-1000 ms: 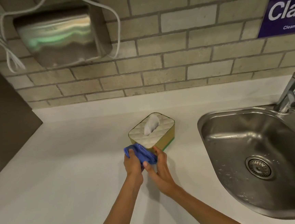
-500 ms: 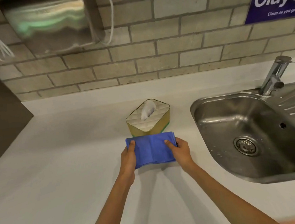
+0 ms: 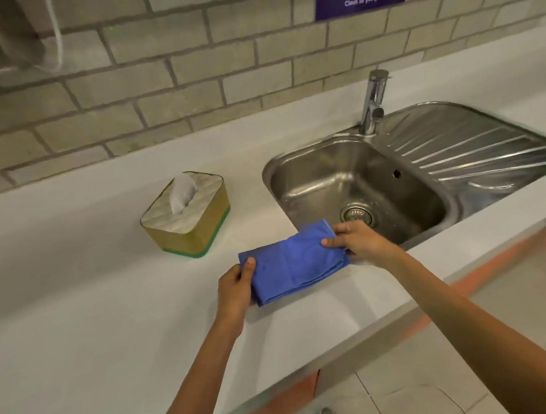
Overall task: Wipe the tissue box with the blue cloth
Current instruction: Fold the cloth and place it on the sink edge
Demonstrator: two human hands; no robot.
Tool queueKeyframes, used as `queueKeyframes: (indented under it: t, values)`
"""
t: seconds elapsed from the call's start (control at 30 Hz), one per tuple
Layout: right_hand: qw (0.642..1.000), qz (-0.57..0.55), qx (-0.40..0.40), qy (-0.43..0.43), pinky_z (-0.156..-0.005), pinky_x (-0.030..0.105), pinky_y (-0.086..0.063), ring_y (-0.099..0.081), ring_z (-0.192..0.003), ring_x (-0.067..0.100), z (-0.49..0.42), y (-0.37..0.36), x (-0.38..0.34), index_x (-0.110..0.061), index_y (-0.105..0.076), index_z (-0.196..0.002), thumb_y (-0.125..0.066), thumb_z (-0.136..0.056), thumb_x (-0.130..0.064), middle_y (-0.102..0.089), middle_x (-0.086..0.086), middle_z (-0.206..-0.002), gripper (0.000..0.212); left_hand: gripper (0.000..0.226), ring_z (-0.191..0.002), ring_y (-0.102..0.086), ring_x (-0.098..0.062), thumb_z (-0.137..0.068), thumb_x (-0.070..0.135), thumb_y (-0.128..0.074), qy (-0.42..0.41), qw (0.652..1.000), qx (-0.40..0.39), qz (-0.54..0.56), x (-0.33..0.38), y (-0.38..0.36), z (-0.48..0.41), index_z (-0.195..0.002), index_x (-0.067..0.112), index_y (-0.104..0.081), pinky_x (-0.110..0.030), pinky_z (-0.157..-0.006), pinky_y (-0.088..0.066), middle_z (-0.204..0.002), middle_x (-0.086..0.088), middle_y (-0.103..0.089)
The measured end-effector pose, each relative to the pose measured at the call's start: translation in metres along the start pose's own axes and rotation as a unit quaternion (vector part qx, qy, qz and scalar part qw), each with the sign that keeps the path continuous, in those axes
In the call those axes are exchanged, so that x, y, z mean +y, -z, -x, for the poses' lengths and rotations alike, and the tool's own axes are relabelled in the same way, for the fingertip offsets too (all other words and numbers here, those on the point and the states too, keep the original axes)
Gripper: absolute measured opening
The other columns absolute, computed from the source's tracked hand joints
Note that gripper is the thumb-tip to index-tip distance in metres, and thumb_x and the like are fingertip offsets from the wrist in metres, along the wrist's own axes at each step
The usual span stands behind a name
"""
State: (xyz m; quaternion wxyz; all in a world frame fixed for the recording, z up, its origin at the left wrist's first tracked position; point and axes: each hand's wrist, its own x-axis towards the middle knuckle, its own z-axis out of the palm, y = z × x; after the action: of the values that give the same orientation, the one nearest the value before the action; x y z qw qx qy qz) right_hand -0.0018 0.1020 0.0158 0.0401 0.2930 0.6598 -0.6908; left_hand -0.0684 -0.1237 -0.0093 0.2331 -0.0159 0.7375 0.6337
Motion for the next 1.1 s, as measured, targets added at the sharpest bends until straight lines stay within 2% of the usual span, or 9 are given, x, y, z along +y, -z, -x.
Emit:
queueKeyframes:
  t: [0.17,0.33,0.47,0.57,0.63,0.7,0.8,0.9,1.1]
  values:
    - [0.995,0.063,0.077,-0.017,-0.062,0.021,-0.052,-0.062,-0.079,0.020,0.030,0.059,0.013,0.004,-0.064,-0.110,-0.068,-0.079,-0.002,-0.066,0.010,-0.095,0.033,0.021,-0.086,-0.058,-0.028,-0.096,0.024,-0.048,0.032,0.995,-0.095,-0.009,-0.006,-0.055,0.015,-0.093,0.005,-0.058,-0.033,-0.065,-0.054,-0.095,-0.015,-0.062]
    - [0.984,0.109,0.134,-0.034,-0.058,0.019,-0.049,-0.059,-0.072,0.017,0.047,0.095,0.025,0.010,-0.062,-0.113,-0.068,-0.078,0.001,-0.063,0.016,-0.102,0.037,0.024,-0.083,-0.062,-0.027,-0.096,0.019,-0.050,0.028,0.987,-0.151,-0.052,-0.010,-0.092,0.026,-0.110,0.004,-0.060,-0.020,-0.051,-0.055,-0.099,-0.014,-0.063]
    - [0.972,0.174,0.152,-0.043,-0.076,0.033,-0.050,-0.057,-0.088,0.025,0.046,0.110,0.036,0.009,-0.063,-0.111,-0.069,-0.078,-0.001,-0.064,0.027,-0.117,0.035,0.027,-0.063,-0.061,-0.020,-0.095,0.021,-0.050,0.016,0.978,-0.162,-0.134,-0.013,-0.108,0.029,-0.109,-0.001,-0.058,-0.018,-0.043,-0.054,-0.091,-0.017,-0.062]
    - [0.957,0.237,0.160,-0.039,-0.092,0.038,-0.046,-0.061,-0.100,0.033,0.040,0.117,0.044,0.005,-0.065,-0.112,-0.072,-0.077,-0.007,-0.065,0.023,-0.117,0.038,0.024,-0.065,-0.068,-0.032,-0.093,0.022,-0.054,0.014,0.970,-0.150,-0.189,-0.018,-0.114,0.030,-0.098,-0.002,-0.058,-0.033,-0.057,-0.060,-0.087,-0.018,-0.065]
    - [0.949,0.269,0.163,-0.032,-0.090,0.036,-0.046,-0.060,-0.105,0.034,0.038,0.119,0.049,0.002,-0.065,-0.113,-0.072,-0.077,-0.010,-0.065,0.020,-0.115,0.039,0.023,-0.076,-0.070,-0.040,-0.091,0.025,-0.057,-0.002,0.960,-0.120,-0.251,-0.021,-0.116,0.030,-0.086,0.002,-0.055,-0.043,-0.072,-0.060,-0.085,-0.021,-0.068]
    - [0.937,0.309,0.165,-0.018,-0.081,0.032,-0.044,-0.059,-0.096,0.029,0.035,0.120,0.054,0.000,-0.064,-0.114,-0.072,-0.077,-0.013,-0.066,0.019,-0.114,0.040,0.026,-0.081,-0.070,-0.036,-0.088,0.032,-0.059,-0.035,0.930,-0.091,-0.354,-0.022,-0.117,0.032,-0.082,0.008,-0.054,-0.035,-0.076,-0.056,-0.088,-0.020,-0.073]
    - [0.916,0.364,0.168,0.002,-0.078,0.029,-0.041,-0.056,-0.093,0.024,0.031,0.118,0.058,-0.005,-0.054,-0.127,-0.073,-0.076,-0.014,-0.062,0.019,-0.118,0.056,0.034,-0.092,-0.067,-0.029,-0.084,0.038,-0.063,-0.073,0.890,-0.043,-0.448,-0.022,-0.119,0.036,-0.097,0.006,-0.057,-0.029,-0.070,-0.045,-0.101,-0.012,-0.070]
    - [0.892,0.415,0.177,0.026,-0.093,0.037,-0.044,-0.054,-0.112,0.033,0.029,0.115,0.057,-0.011,-0.041,-0.136,-0.076,-0.073,-0.016,-0.049,0.018,-0.129,0.072,0.043,-0.103,-0.060,-0.028,-0.081,0.029,-0.069,-0.119,0.883,0.000,-0.453,-0.020,-0.123,0.040,-0.112,0.009,-0.047,-0.033,-0.074,-0.047,-0.115,-0.010,-0.059]
    - [0.828,0.547,0.121,0.004,-0.093,0.039,-0.044,-0.052,-0.114,0.035,0.028,0.106,0.041,-0.013,-0.049,-0.128,-0.062,-0.081,-0.012,-0.041,0.017,-0.132,0.049,0.029,-0.108,-0.052,-0.027,-0.086,0.027,-0.061,-0.156,0.869,-0.011,-0.470,-0.024,-0.123,0.041,-0.110,0.013,-0.053,-0.034,-0.082,-0.047,-0.117,-0.011,-0.053]
